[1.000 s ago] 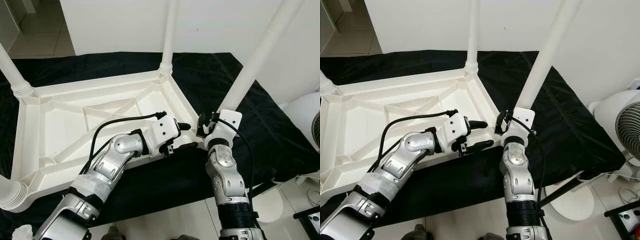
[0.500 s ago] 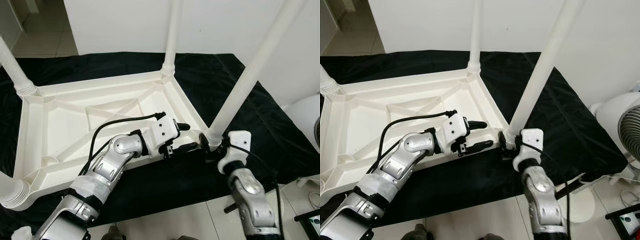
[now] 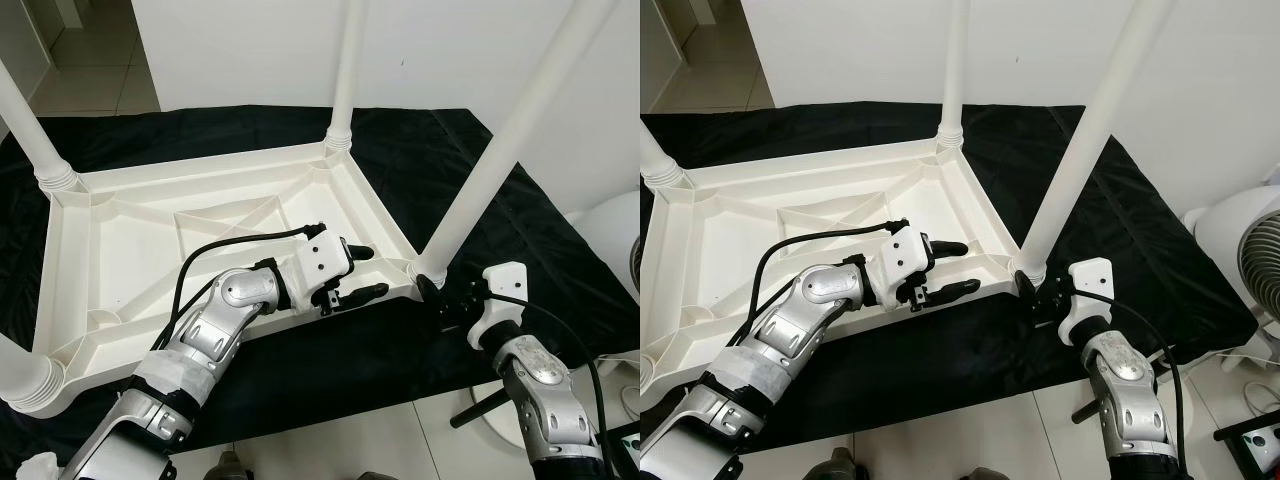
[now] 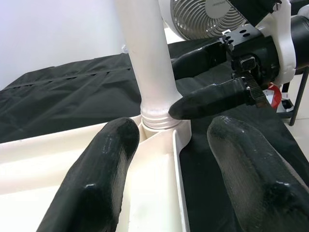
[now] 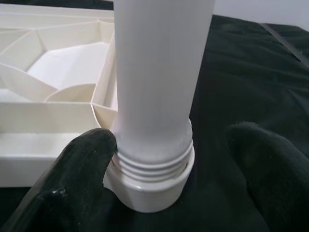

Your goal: Building children table

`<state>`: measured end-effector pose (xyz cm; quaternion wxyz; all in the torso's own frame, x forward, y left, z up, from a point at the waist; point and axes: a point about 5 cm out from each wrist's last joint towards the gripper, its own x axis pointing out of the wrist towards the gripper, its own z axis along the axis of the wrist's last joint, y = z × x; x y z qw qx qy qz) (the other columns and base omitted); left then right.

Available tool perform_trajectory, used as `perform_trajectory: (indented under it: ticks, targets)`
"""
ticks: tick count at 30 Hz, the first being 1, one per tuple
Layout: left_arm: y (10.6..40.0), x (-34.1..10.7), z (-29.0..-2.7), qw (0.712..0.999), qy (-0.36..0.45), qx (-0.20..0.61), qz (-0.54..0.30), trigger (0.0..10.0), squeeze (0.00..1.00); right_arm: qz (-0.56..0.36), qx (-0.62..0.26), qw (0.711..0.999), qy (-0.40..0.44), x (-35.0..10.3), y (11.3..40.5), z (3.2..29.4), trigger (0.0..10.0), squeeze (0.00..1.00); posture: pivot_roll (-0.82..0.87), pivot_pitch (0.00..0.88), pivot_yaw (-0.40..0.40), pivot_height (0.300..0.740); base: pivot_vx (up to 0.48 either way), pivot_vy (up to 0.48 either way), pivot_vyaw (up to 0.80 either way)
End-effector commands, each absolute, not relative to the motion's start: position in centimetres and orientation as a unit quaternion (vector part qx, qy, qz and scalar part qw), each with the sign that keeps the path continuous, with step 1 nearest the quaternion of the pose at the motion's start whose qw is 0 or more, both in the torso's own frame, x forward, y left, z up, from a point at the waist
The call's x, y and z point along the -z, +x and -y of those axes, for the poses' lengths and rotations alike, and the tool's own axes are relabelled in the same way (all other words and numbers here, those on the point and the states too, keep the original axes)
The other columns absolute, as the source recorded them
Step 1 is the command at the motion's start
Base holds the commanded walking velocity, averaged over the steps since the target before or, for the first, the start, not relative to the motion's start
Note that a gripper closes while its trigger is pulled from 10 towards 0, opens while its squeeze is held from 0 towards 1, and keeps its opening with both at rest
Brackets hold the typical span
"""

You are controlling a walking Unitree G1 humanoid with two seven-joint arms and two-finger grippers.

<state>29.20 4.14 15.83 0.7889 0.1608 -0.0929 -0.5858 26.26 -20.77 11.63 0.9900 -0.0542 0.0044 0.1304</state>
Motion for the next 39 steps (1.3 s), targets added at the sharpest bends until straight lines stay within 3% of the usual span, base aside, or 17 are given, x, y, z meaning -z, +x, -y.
perform_trajectory:
  ticks: [1,10,13,22,31,39]
  targets:
    - [29.0,-16.0,-4.0,0.772,0.169,0.606,0.092,10.0,0.0,0.004,-0.13,0.99,-0.05,-11.8,26.3,20.8,10.0,0.0,0.01,0.003,-0.044,0.74,0.0,0.0,0.0]
    - [28.9,-16.0,-4.1,0.772,0.169,0.605,0.091,10.0,0.0,0.022,-0.143,0.989,-0.025,-11.7,25.9,19.7,10.0,0.0,0.01,0.005,-0.039,0.74,0.0,0.0,0.0]
    - [28.9,-16.0,-4.1,0.771,0.169,0.607,0.091,10.0,0.0,0.034,-0.174,0.984,-0.007,-11.8,25.2,17.9,10.0,0.0,0.0,0.006,-0.035,0.74,0.0,0.0,0.0]
    - [28.9,-16.0,-3.9,0.77,0.168,0.609,0.092,10.0,0.0,0.05,-0.162,0.985,0.033,-11.7,24.4,14.5,10.0,0.0,0.0,0.009,-0.038,0.74,0.0,0.0,0.0]
    - [29.0,-16.1,-4.1,0.774,0.168,0.604,0.093,10.0,0.0,0.072,-0.08,0.993,0.048,-12.2,23.5,15.5,10.0,0.0,0.0,0.006,-0.046,0.74,0.0,0.0,0.0]
    - [29.2,-16.1,-4.2,0.777,0.169,0.599,0.095,10.0,0.0,0.095,0.05,0.993,0.043,-12.3,22.0,17.0,10.0,0.0,-0.01,0.009,-0.037,0.74,0.0,0.0,0.0]
